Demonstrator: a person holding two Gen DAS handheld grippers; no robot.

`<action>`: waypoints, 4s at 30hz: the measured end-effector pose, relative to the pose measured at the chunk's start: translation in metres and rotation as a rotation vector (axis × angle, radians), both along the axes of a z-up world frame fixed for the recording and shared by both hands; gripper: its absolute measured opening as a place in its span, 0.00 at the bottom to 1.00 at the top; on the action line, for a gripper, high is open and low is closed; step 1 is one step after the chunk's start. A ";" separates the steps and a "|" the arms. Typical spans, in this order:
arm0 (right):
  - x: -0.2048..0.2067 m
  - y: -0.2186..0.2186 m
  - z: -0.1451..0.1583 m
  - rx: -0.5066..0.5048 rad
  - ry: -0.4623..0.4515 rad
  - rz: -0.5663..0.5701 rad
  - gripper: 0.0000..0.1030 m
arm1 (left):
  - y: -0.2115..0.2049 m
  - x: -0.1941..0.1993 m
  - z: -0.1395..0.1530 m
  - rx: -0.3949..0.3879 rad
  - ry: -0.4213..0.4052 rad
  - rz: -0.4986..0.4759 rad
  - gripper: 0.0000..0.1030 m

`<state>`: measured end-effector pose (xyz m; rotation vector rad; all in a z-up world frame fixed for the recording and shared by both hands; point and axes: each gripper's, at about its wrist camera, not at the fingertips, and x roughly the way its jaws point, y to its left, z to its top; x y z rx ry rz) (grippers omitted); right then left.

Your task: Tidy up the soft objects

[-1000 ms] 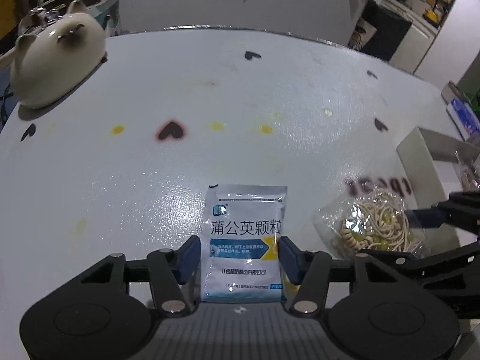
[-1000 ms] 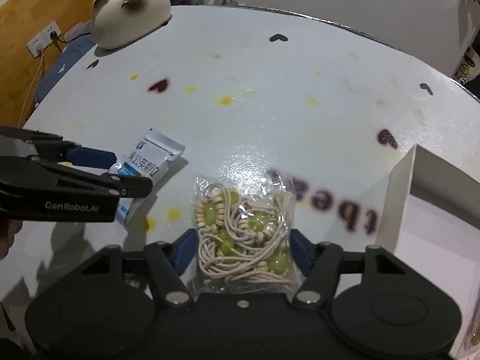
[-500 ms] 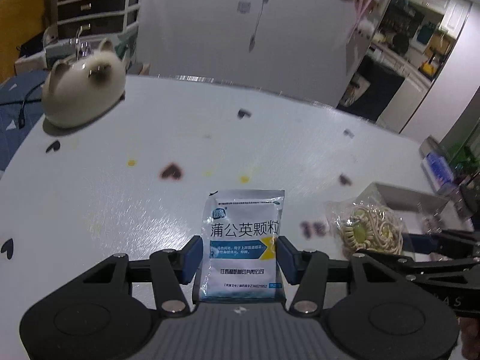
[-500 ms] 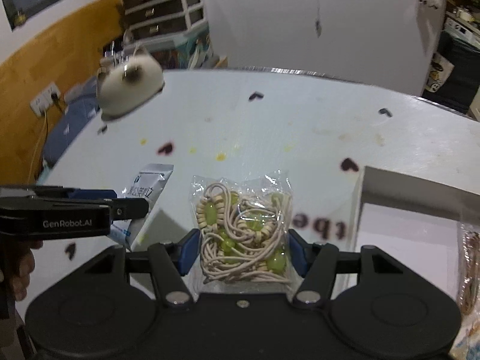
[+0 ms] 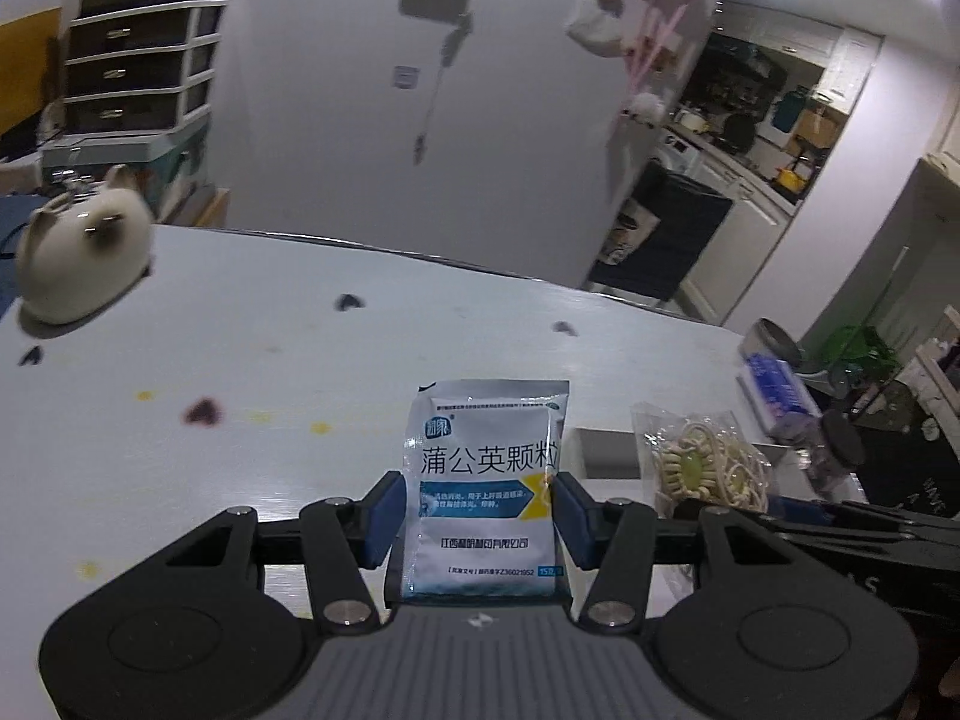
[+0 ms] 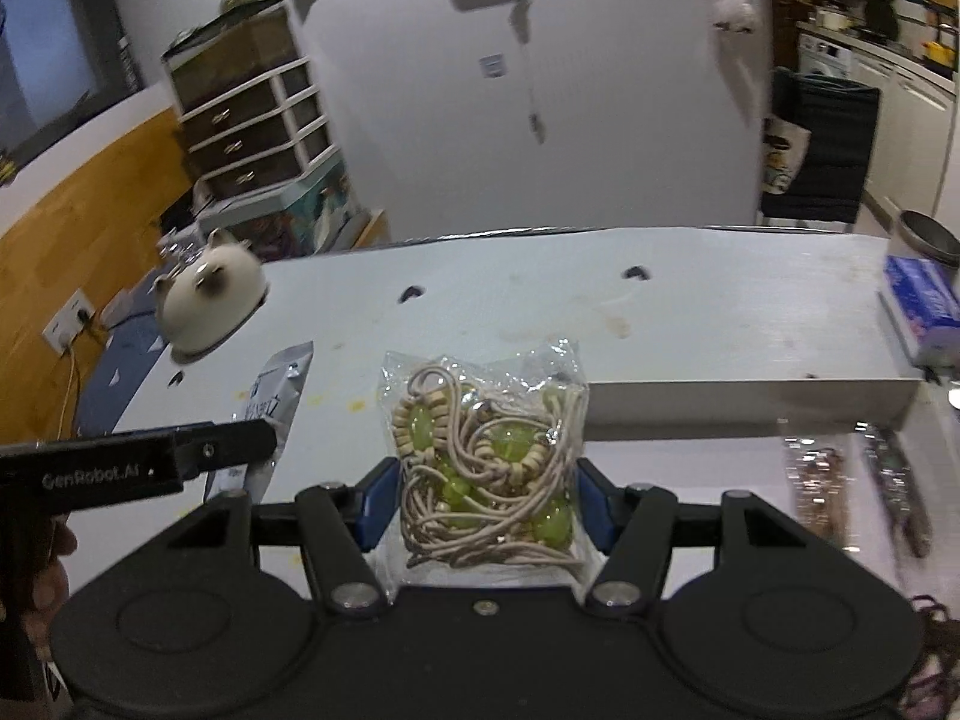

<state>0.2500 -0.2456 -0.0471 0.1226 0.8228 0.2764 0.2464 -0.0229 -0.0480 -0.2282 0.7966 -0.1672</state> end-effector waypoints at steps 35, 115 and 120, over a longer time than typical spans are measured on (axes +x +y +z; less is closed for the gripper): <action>0.055 -0.133 -0.066 0.156 0.208 -0.107 0.80 | -0.133 0.063 -0.083 -0.125 0.280 0.054 0.72; -0.229 -0.190 0.054 -0.139 -0.276 -0.140 1.00 | -0.162 -0.210 0.039 0.137 -0.150 -0.039 1.00; -0.238 -0.194 0.052 -0.134 -0.273 -0.139 1.00 | -0.165 -0.221 0.038 0.145 -0.151 -0.033 1.00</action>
